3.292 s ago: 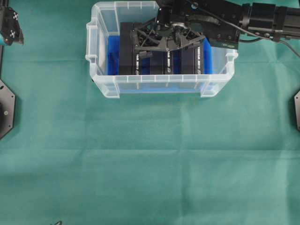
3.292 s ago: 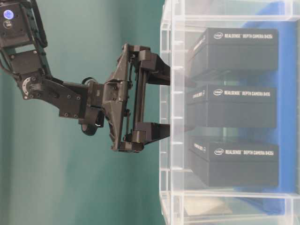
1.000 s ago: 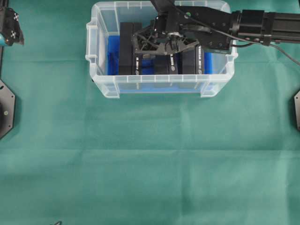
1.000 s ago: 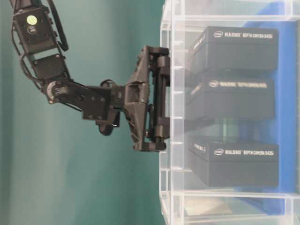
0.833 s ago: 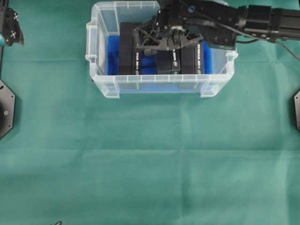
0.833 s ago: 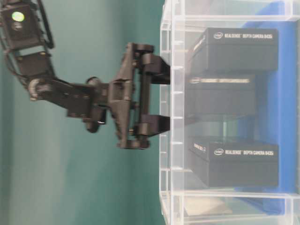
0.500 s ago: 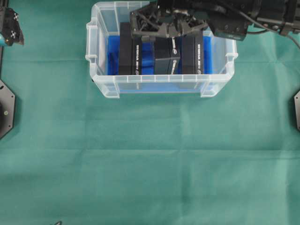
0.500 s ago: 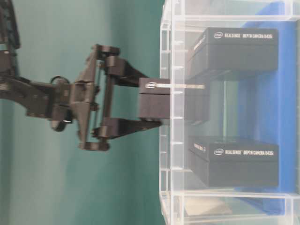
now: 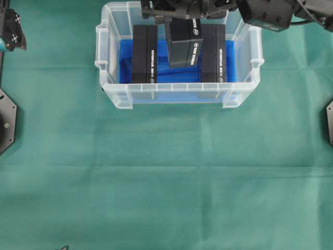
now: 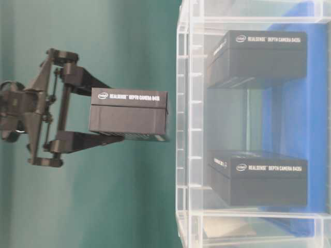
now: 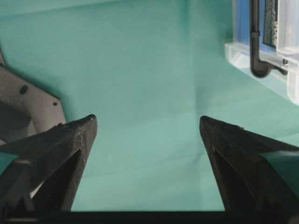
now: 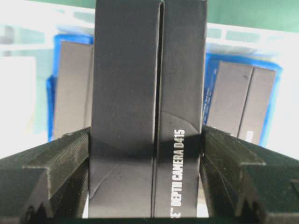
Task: Take out the box from the case.
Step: 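Lift the gripped black box pair straight up out of the bin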
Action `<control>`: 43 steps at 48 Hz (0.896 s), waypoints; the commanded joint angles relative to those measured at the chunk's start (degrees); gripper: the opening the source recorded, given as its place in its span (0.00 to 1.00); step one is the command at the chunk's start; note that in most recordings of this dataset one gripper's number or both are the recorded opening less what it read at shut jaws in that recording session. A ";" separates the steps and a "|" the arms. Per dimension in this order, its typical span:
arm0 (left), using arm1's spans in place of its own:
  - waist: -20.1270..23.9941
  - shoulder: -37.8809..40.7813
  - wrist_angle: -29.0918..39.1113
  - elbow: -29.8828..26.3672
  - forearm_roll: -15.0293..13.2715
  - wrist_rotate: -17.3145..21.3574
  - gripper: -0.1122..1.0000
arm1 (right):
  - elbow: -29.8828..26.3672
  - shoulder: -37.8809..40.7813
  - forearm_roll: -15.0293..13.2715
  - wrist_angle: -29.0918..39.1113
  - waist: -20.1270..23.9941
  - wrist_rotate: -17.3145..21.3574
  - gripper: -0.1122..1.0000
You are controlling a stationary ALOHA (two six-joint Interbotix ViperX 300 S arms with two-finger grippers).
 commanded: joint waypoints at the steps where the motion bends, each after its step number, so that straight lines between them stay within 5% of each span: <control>1: 0.18 0.00 -0.18 -0.62 0.26 0.00 0.96 | -2.72 -2.90 -0.62 0.35 0.53 -0.09 0.71; 43: 0.18 0.00 -0.18 -0.53 0.26 -0.09 0.96 | -4.83 -2.90 -1.93 3.52 1.58 -0.09 0.71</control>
